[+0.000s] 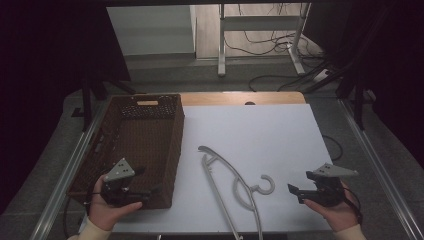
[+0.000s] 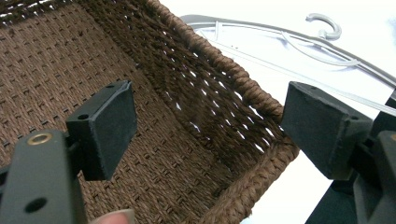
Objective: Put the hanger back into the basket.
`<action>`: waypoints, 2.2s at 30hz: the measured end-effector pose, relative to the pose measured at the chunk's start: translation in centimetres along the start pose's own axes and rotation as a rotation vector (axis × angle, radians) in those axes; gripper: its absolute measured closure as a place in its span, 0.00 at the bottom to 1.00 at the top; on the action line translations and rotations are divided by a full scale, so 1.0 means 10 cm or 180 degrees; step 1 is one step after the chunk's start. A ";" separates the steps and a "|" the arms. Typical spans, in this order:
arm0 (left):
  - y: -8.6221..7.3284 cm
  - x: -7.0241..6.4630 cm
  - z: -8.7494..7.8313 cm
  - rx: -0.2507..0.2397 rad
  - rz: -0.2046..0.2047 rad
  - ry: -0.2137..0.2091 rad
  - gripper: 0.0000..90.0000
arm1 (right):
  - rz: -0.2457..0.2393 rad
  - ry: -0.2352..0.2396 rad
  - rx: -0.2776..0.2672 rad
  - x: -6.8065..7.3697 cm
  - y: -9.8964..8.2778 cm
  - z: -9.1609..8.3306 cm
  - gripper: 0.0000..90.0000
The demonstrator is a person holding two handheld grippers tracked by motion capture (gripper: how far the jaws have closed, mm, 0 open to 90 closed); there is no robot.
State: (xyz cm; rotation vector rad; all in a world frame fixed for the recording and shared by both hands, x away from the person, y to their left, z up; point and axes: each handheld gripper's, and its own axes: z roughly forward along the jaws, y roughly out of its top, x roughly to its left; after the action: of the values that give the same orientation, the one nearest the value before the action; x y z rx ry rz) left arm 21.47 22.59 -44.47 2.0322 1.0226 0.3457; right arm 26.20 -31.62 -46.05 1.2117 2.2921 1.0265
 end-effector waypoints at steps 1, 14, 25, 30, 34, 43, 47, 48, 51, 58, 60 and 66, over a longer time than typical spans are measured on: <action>0.00 0.00 0.00 -0.0004 0.0000 0.0001 0.20 | 0.0000 0.0000 0.0000 0.00 0.00 0.00 0.20; 0.00 0.00 -0.02 -0.0019 -0.0002 -0.0019 0.20 | 0.0035 -0.0111 0.0094 0.01 0.01 0.00 0.22; 0.00 -0.01 -0.02 -0.0018 0.0003 -0.0019 0.20 | 0.0047 -0.0112 0.0117 0.02 0.01 0.01 0.24; 0.00 -0.01 -0.02 -0.0011 0.0007 -0.0023 0.20 | 0.0035 -0.0099 0.0127 0.03 0.02 0.02 0.24; 0.00 -0.01 -0.02 -0.0010 0.0007 -0.0026 0.20 | 0.0018 -0.0082 0.0127 0.04 0.02 0.03 0.24; 0.00 -0.02 -0.02 -0.0007 0.0020 -0.0031 0.20 | 0.0017 -0.0072 0.0176 0.10 0.05 0.05 0.26; 0.00 -0.01 -0.02 -0.0006 0.0022 -0.0033 0.20 | -0.0008 -0.0054 0.0211 0.14 0.06 0.08 0.27; 0.00 -0.01 -0.02 -0.0007 0.0019 -0.0034 0.20 | -0.0017 -0.0051 0.0218 0.14 0.06 0.09 0.27; 0.00 -0.01 -0.02 -0.0007 0.0021 -0.0035 0.20 | -0.0006 -0.0031 0.0252 0.17 0.06 0.12 0.27; 0.01 -0.01 -0.02 -0.0002 0.0029 -0.0036 0.20 | -0.0017 0.0004 0.0298 0.20 0.08 0.15 0.27; 0.01 -0.01 -0.02 -0.0002 0.0031 -0.0037 0.20 | -0.0015 0.0007 0.0302 0.21 0.08 0.16 0.28; 0.01 -0.02 -0.01 0.0002 0.0036 -0.0041 0.20 | -0.0045 0.0027 0.0328 0.26 0.11 0.20 0.28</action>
State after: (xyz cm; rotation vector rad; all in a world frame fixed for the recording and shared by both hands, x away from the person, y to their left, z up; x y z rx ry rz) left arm 21.36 22.47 -44.27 2.0388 1.0038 0.3379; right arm 26.56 -28.21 -46.54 1.2308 2.3829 0.9203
